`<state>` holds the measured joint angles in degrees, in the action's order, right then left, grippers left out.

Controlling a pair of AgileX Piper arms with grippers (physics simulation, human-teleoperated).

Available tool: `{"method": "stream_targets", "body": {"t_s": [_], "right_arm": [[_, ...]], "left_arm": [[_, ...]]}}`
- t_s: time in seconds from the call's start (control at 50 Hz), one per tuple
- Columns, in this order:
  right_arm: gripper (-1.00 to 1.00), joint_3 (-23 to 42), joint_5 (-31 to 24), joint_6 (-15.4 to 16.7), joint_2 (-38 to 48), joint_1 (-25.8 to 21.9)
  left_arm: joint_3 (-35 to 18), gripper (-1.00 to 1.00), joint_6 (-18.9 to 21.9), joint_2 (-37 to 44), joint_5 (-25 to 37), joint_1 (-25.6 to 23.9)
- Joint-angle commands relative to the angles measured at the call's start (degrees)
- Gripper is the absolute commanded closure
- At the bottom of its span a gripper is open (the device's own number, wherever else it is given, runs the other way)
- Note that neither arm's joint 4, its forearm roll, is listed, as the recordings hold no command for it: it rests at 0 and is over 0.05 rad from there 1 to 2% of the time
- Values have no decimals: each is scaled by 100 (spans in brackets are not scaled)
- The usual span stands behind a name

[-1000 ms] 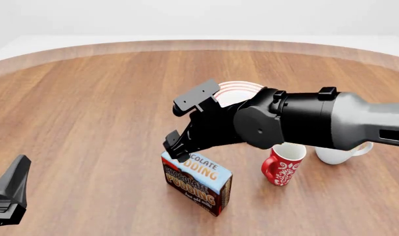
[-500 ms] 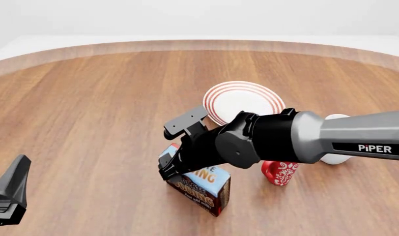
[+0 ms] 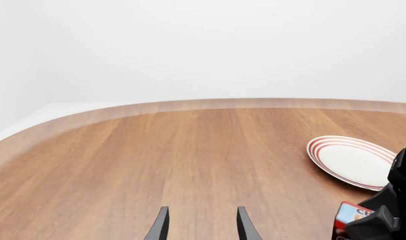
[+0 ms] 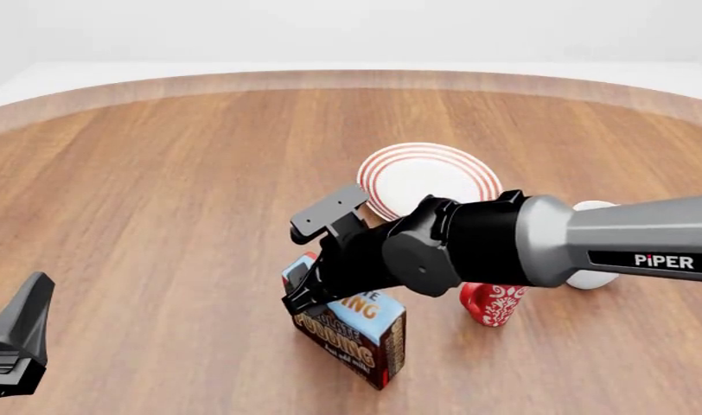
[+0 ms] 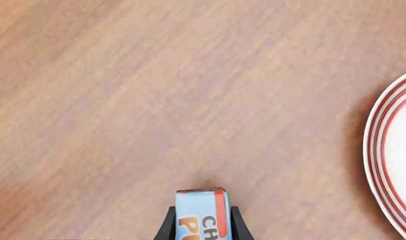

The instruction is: Put the chocolate pudding to the right of the plate.

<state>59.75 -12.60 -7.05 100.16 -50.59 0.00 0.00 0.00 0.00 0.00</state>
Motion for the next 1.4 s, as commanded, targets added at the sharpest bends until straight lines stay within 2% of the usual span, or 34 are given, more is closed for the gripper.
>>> {"method": "stream_targets", "body": {"t_s": [0.02, 0.04, 0.06, 0.1, 0.16, 0.18, 0.2, 0.22, 0.26, 0.28, 0.32, 0.34, 0.36, 0.54, 0.58, 0.6, 0.62, 0.64, 0.7, 0.78, 0.9, 0.98, 1.2, 1.3, 1.4], "right_arm": [[100, -35, -176, 156, -436, 286], [100, 15, -263, 202, -526, 317], [100, 59, -398, 563, -834, 528], [100, 194, -599, 690, -1094, 671], [100, 391, -831, 1045, -1423, 1024], [100, 392, -832, 1045, -1424, 1024], [100, 601, -989, 1387, -1670, 1382], [100, 870, -1165, 1342, -1749, 1497], [100, 1338, -1433, 1464, -1858, 1852], [100, 1985, -1777, 1645, -1921, 2320], [100, 2306, -1948, 1595, -1906, 2453], [100, 4597, -3091, 1270, -444, 3754], [100, 5557, -3255, 1296, -287, 3766], [100, 7641, -4224, 1058, 781, 3976], [100, 7875, -4306, 1074, 879, 4051], [100, 8439, -4537, 1036, 1140, 4156], [100, 8601, -4623, 1036, 1216, 4156], [100, 9171, -4858, 963, 1512, 4307], [100, 10025, -5304, 908, 1975, 4511], [100, 10227, -5370, 892, 2098, 4667], [100, 10229, -5289, 688, 2322, 5160], [100, 10209, -5259, 795, 2542, 5461], [100, 10156, -4947, 855, 3076, 5868], [100, 9931, -4735, 1073, 3262, 5929], [100, 10015, -4694, 1004, 3477, 5891]], "left_arm": [[0, -100, 0, 0, 0, 0], [0, -100, 0, 0, 0, 0], [0, -100, 0, 0, 0, 0], [0, -100, 0, 0, 0, 0], [0, -100, 0, 0, 0, 0], [0, -100, 0, 0, 0, 0], [0, -100, 0, 0, 0, 0], [0, -100, 0, 0, 0, 0], [0, -100, 0, 0, 0, 0], [0, -100, 0, 0, 0, 0], [0, -100, 0, 0, 0, 0], [0, -100, 0, 0, 0, 0], [0, -100, 0, 0, 0, 0], [0, -100, 0, 0, 0, 0], [0, -100, 0, 0, 0, 0], [0, -100, 0, 0, 0, 0], [0, -100, 0, 0, 0, 0], [0, -100, 0, 0, 0, 0], [0, -100, 0, 0, 0, 0], [0, -100, 0, 0, 0, 0], [0, -100, 0, 0, 0, 0], [0, -100, 0, 0, 0, 0], [0, -100, 0, 0, 0, 0], [0, -100, 0, 0, 0, 0], [0, -100, 0, 0, 0, 0]]}}
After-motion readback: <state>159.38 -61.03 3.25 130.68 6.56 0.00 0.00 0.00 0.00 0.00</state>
